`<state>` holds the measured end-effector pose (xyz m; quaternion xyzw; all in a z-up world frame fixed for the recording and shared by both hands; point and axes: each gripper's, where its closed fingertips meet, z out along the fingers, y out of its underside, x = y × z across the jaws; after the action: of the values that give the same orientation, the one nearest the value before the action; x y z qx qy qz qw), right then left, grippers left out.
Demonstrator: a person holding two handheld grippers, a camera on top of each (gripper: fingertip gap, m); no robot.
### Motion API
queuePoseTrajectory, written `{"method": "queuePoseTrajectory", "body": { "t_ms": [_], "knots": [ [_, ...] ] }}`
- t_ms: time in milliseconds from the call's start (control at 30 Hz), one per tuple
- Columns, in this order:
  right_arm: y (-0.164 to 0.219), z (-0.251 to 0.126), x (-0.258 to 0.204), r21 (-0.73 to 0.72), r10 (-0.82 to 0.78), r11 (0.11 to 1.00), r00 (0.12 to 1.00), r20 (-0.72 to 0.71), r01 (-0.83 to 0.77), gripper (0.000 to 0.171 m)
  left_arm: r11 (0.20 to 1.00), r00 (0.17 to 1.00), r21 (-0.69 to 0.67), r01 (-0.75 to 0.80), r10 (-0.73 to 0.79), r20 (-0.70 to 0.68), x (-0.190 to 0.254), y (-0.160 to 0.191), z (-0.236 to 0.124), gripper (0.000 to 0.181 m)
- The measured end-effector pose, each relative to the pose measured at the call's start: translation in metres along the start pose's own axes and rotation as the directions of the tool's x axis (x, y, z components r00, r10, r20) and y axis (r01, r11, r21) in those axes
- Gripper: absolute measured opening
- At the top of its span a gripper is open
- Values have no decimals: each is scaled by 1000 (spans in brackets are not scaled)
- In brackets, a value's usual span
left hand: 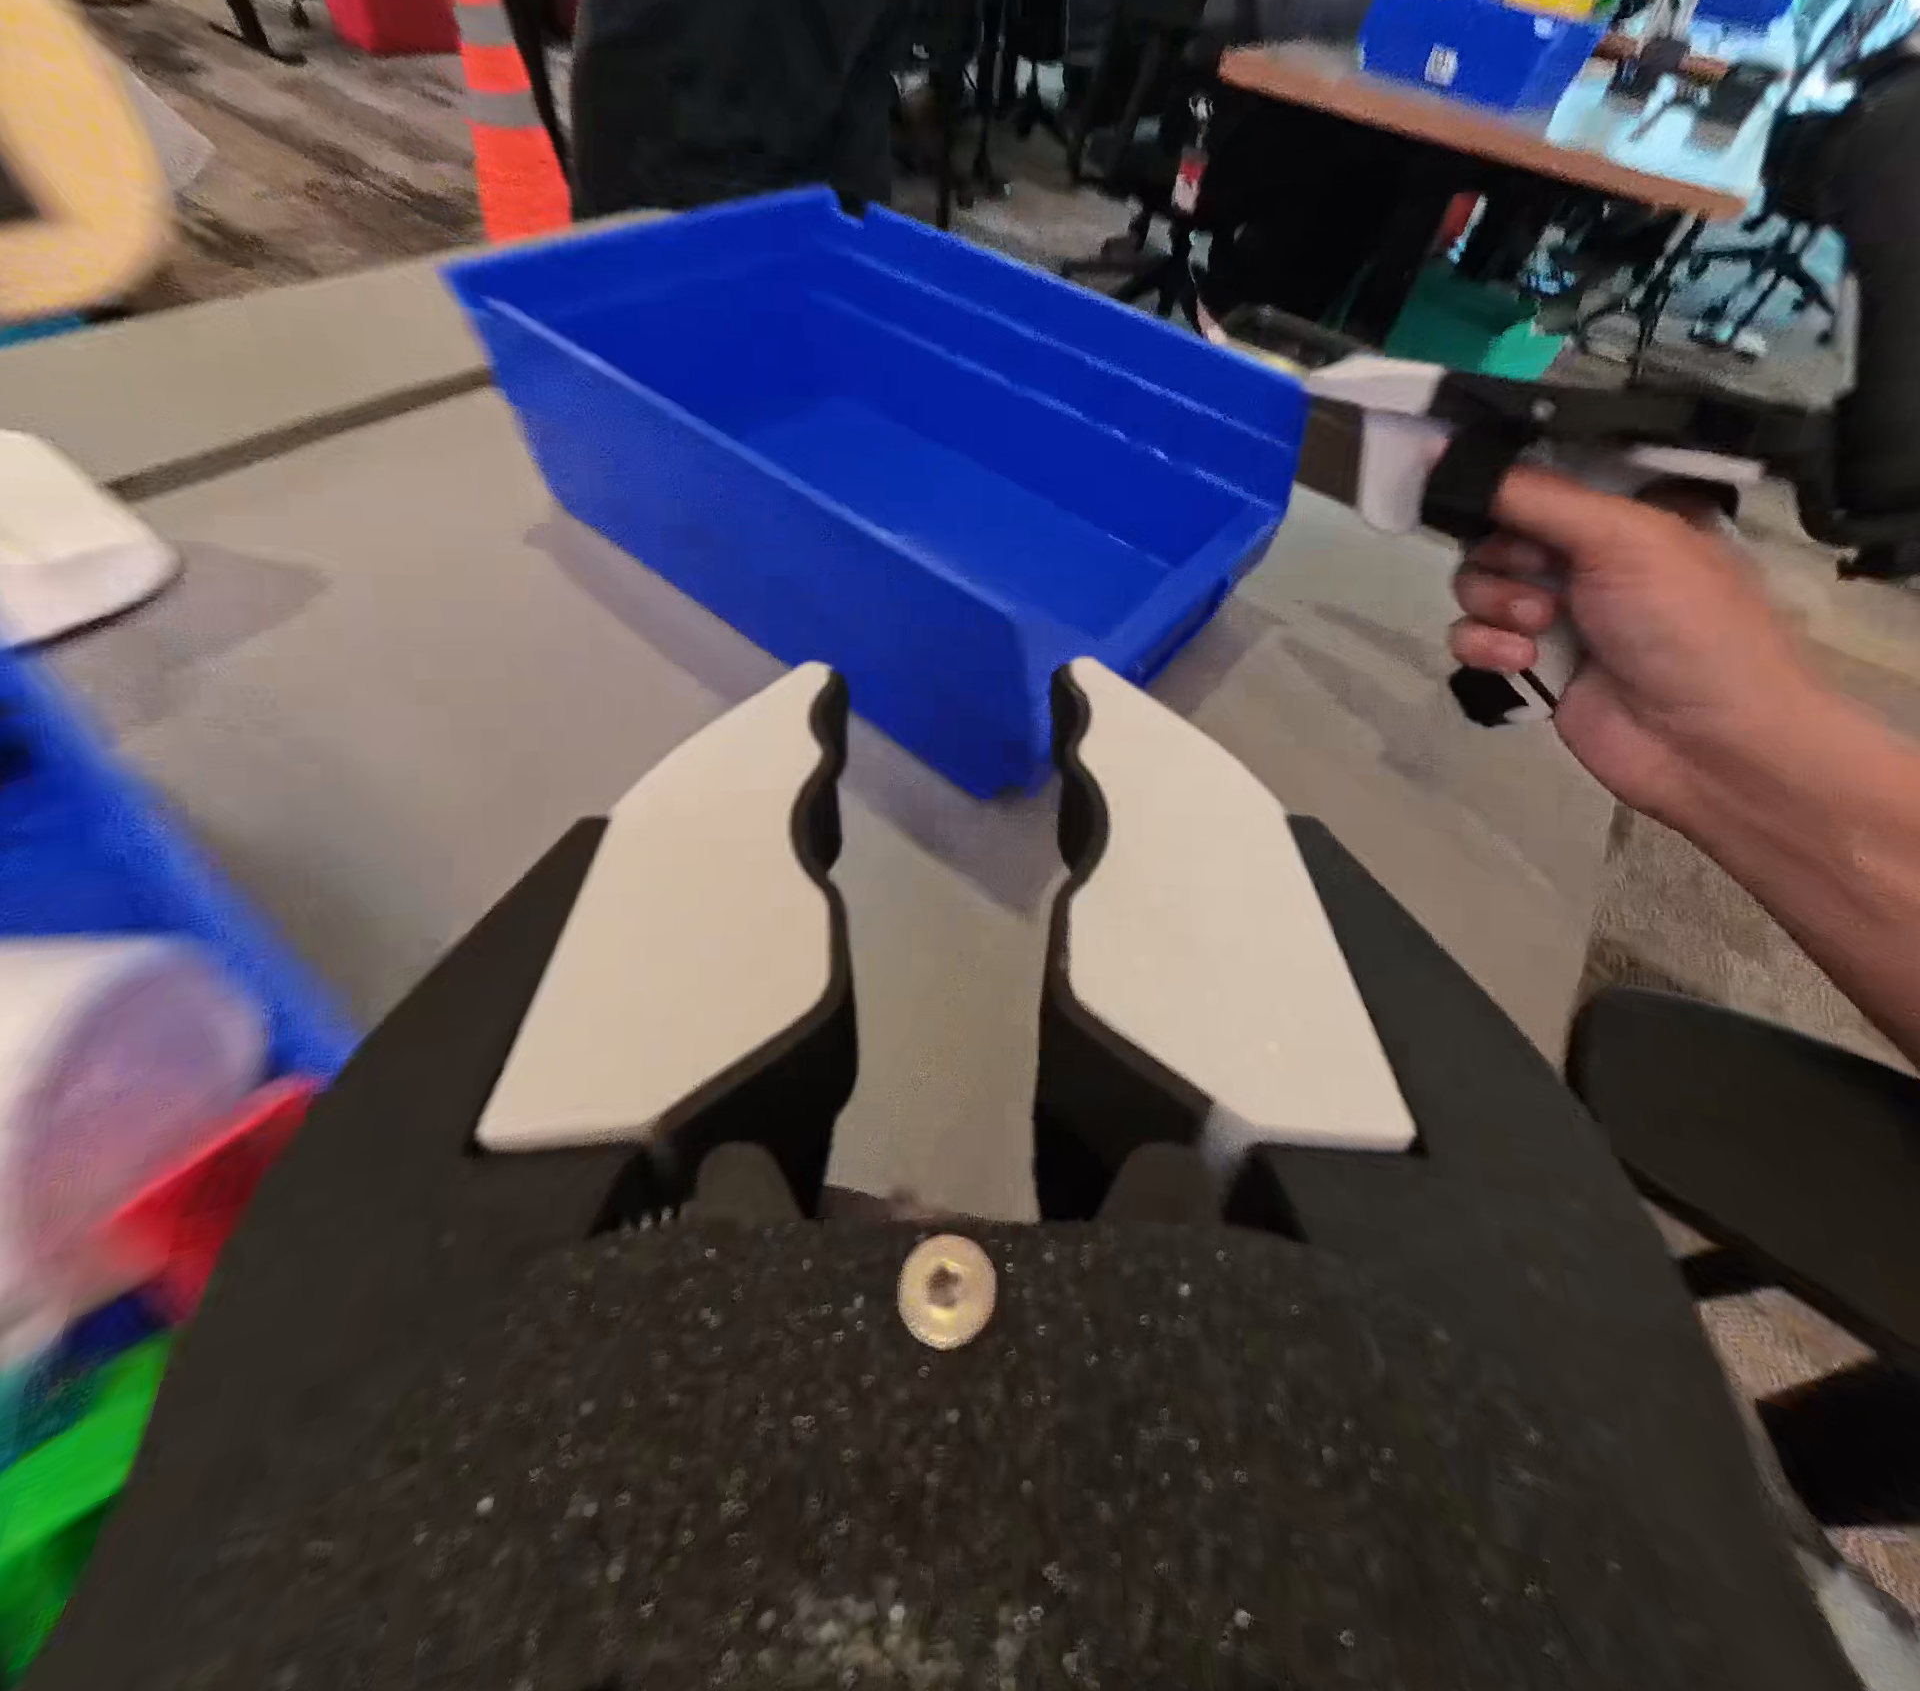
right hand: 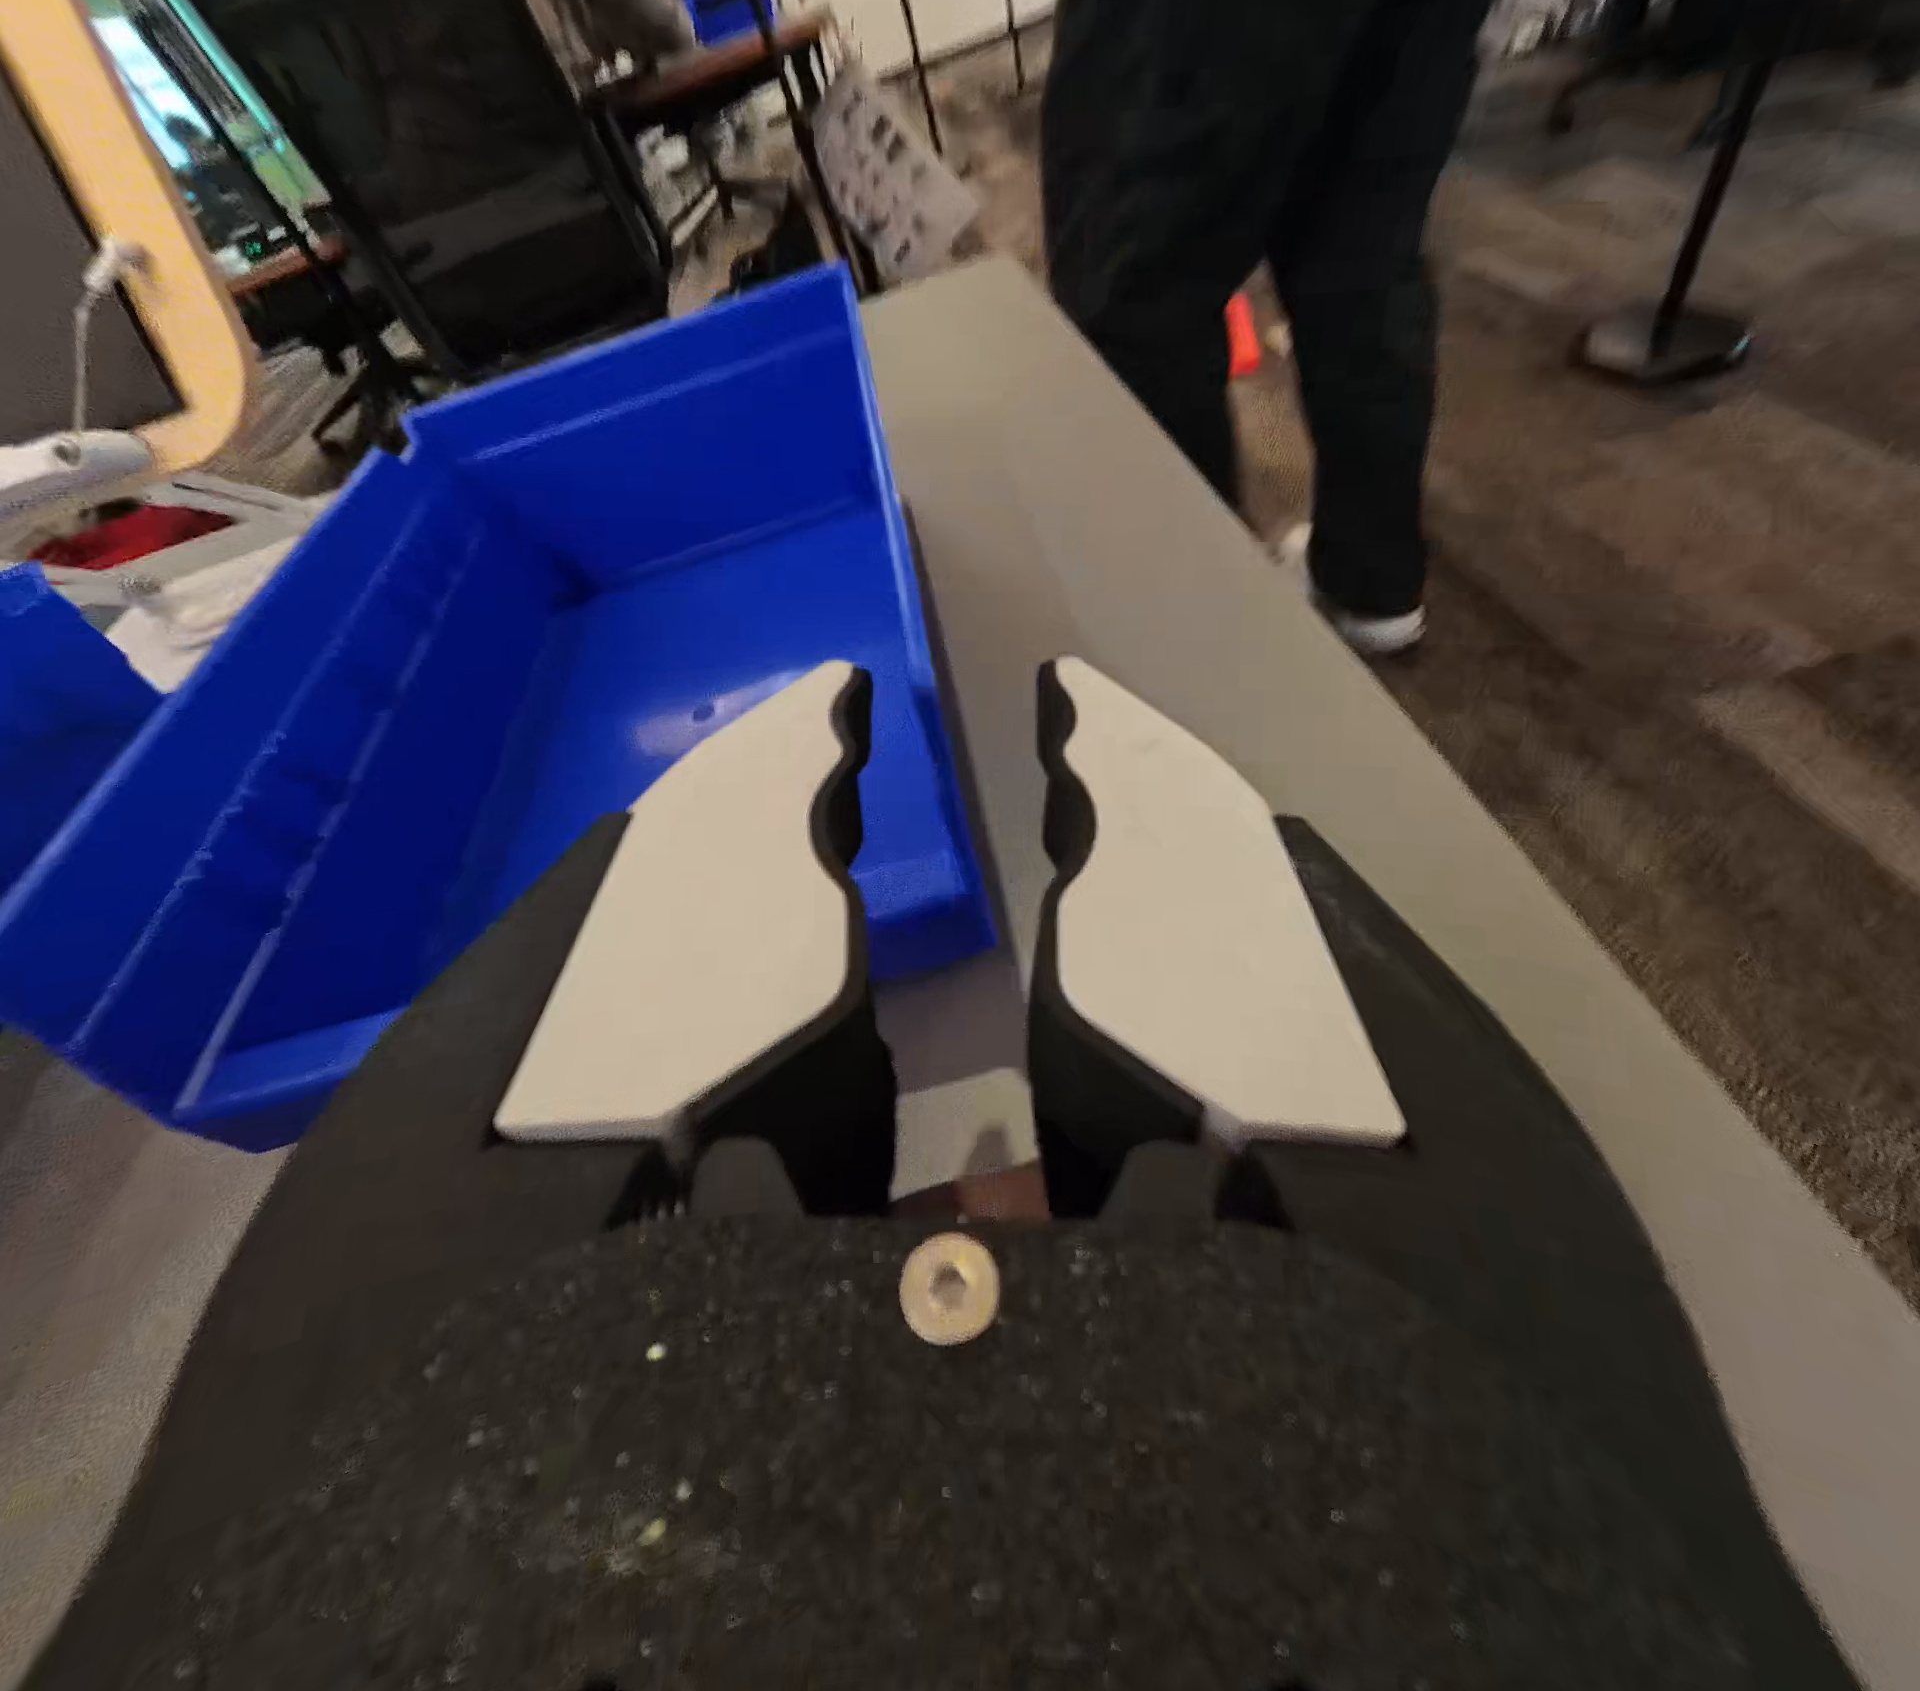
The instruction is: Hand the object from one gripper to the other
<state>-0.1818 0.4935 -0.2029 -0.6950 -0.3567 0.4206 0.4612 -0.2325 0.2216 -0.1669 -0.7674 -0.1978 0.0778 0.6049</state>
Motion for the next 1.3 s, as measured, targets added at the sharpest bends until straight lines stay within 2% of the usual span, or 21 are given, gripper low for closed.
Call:
{"method": "queuePoseTrajectory", "body": {
  "t_ms": [67,133,233,300,367,433,500,567,600,667,733,767,867,1000,1067,1167,1300],
  "knots": [
    [-14,-20,-14,82,-74,994,997,-20,75,34,998,997,66,22,-26,73,-36,-15,-50,41],
    [-19,-33,-55,134,-137,982,990,38,131,36,990,972,139,3,-36,233,-85,-23,-106,43],
    [1,-45,-148,106,-173,982,961,217,153,37,969,867,247,-27,-100,489,-160,-21,-186,49],
    [29,-52,-225,66,-174,985,909,379,161,41,975,810,223,8,-137,570,-193,-3,-213,51],
    [62,-57,-294,15,-195,976,847,494,216,49,985,795,166,44,-135,591,-210,17,-220,59],
    [88,-54,-339,-23,-217,963,828,517,267,51,989,809,108,103,-146,569,-215,41,-215,62],
    [103,-44,-367,-43,-241,952,833,498,302,58,985,823,35,169,-160,544,-216,70,-203,60],
    [113,-32,-380,-53,-290,936,848,444,348,53,971,844,-49,236,-180,505,-213,93,-189,55],
    [119,-26,-382,-82,-303,927,860,411,365,47,964,849,-76,254,-185,494,-211,98,-184,47],
    [128,-16,-379,-157,-283,923,896,342,352,35,966,836,-87,244,-164,523,-218,100,-182,37],
    [131,-11,-372,-205,-243,930,929,280,305,10,965,833,-97,243,-156,531,-223,99,-181,33],
    [131,-9,-371,-205,-237,932,931,278,298,7,963,829,-95,253,-165,534,-226,99,-182,32],
    [130,-7,-369,-176,-312,917,917,247,359,5,956,818,-83,283,-195,541,-230,98,-183,23],
    [127,-11,-373,-138,-368,908,911,184,395,3,963,817,-133,235,-122,563,-231,98,-188,20],
    [127,-17,-383,-132,-344,920,922,177,368,3,963,820,-116,242,-140,555,-234,98,-197,19],
    [130,-24,-416,-122,-320,929,923,216,350,3,963,790,-75,260,-167,590,-250,94,-226,18],
    [141,-28,-481,-94,-321,928,903,285,360,4,978,729,-13,207,-145,669,-289,83,-283,15]
  ]
}}
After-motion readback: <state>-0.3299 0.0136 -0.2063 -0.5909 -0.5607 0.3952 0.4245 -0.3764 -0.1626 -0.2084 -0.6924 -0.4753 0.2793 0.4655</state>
